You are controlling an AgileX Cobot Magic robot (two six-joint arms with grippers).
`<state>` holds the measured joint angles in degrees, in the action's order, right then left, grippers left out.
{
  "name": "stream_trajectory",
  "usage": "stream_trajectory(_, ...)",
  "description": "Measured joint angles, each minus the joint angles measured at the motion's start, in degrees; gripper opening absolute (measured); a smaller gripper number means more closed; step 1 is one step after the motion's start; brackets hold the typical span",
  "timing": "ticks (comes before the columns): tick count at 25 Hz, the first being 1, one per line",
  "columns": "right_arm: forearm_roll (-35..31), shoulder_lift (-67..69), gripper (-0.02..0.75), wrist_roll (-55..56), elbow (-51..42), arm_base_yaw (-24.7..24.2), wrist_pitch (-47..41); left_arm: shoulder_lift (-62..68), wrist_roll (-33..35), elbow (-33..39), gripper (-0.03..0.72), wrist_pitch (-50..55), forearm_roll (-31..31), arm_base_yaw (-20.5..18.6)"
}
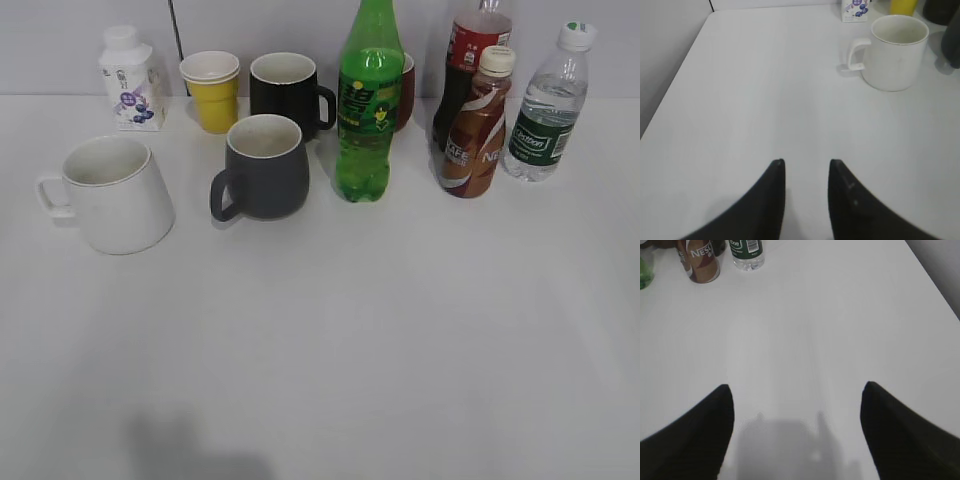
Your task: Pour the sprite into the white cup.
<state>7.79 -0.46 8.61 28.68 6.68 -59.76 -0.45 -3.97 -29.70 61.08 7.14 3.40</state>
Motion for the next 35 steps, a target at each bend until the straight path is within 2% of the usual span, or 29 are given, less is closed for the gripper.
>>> stream_trajectory(35, 0.0, 0.0, 0.588, 0.0, 0.0, 0.0, 0.0, 0.0, 0.0, 0.0, 0.233, 0.0, 0.0, 0.0)
